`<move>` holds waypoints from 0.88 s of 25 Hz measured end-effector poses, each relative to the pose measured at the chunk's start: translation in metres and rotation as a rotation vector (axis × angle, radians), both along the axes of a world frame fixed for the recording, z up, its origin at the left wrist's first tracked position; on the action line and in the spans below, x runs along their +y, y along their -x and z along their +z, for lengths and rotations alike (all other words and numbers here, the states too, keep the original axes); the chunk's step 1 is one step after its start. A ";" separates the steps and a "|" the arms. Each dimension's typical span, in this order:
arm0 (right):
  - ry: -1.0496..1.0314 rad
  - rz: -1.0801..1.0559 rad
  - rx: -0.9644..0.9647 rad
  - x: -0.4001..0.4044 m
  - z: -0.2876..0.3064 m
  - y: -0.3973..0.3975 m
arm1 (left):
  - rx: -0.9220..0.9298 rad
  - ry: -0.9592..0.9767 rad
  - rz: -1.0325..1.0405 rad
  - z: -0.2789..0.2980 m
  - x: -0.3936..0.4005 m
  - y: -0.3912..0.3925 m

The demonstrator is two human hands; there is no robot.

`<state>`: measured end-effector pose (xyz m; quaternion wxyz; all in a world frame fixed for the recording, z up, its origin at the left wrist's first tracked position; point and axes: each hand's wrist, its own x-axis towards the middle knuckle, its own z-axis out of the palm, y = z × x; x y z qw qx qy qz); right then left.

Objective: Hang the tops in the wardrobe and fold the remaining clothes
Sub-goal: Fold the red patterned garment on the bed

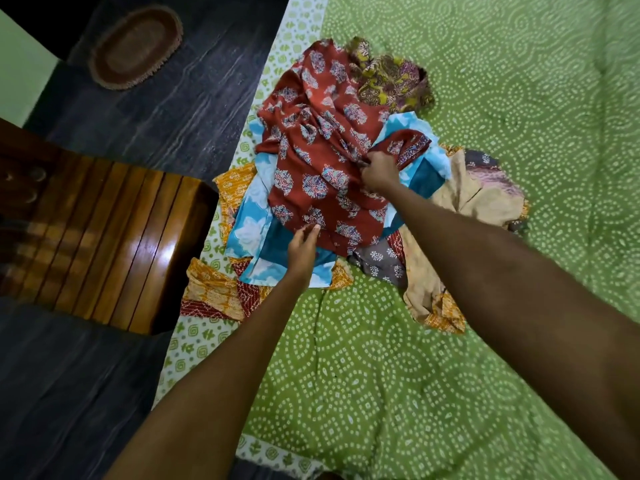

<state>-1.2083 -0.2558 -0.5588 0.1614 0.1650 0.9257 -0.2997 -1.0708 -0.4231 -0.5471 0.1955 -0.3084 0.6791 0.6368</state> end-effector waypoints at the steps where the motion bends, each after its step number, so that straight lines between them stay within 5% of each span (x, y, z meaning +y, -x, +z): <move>1: 0.032 -0.001 0.030 -0.007 -0.006 -0.017 | -0.015 0.000 0.010 -0.001 0.000 0.001; 5: 0.133 0.215 0.096 -0.047 -0.026 -0.140 | -0.036 -0.037 0.013 0.007 0.004 -0.001; 10: 0.437 0.542 -0.240 -0.063 -0.020 -0.294 | -0.143 -0.015 -0.088 -0.006 -0.003 -0.042; 12: 0.705 0.077 -0.194 -0.058 -0.011 -0.307 | -0.197 0.027 -0.045 -0.019 -0.007 -0.080; 15: 0.813 -0.617 -0.197 -0.040 -0.018 -0.275 | -0.264 -0.028 0.001 -0.034 -0.010 -0.136; 19: 1.183 -0.685 -0.545 -0.031 -0.028 -0.254 | -0.230 -0.139 -0.019 -0.017 -0.003 -0.166; 22: 1.087 -0.750 -0.516 -0.043 -0.013 -0.269 | -0.191 -0.130 0.127 0.008 -0.002 -0.170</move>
